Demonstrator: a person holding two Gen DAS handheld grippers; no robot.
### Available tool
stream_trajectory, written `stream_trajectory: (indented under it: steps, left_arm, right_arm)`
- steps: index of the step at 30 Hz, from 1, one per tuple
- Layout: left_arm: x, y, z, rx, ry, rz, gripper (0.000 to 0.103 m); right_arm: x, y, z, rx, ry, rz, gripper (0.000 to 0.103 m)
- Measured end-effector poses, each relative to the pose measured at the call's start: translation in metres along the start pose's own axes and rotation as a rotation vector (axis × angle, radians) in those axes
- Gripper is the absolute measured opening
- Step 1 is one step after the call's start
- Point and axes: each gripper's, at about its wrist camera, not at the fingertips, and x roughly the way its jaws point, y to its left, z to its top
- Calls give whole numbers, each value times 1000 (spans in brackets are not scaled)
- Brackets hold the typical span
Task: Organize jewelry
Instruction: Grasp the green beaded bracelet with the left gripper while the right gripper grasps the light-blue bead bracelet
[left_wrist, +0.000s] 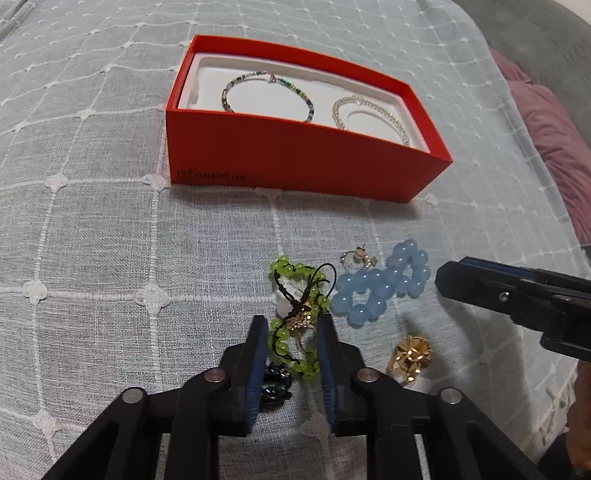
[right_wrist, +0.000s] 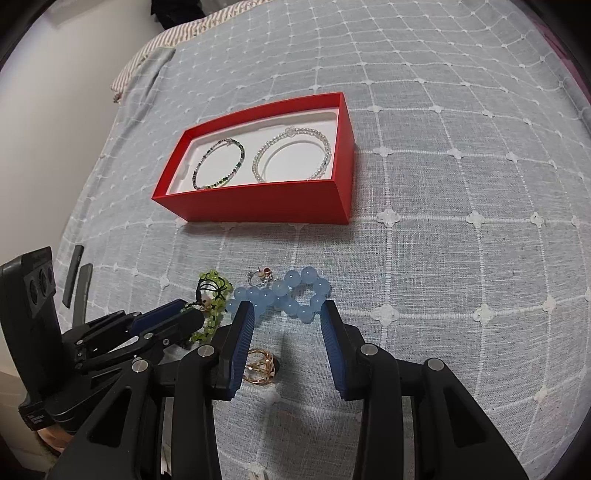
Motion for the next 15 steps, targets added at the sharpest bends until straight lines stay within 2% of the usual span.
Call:
stream_trajectory:
  steps: [1, 7, 13, 15]
  left_arm:
    - [2, 0, 0, -1, 4, 6, 6]
    - [1, 0, 1, -13, -16, -10, 1]
    - [-13, 7, 6, -45, -58, -70, 1]
    - [-18, 8, 7, -51, -75, -83, 1]
  right_arm:
    - [1, 0, 0, 1, -3, -2, 40]
    - [5, -8, 4, 21, -17, -17, 40]
    - [9, -12, 6, 79, -11, 114, 40]
    - [12, -7, 5, 74, -5, 113, 40]
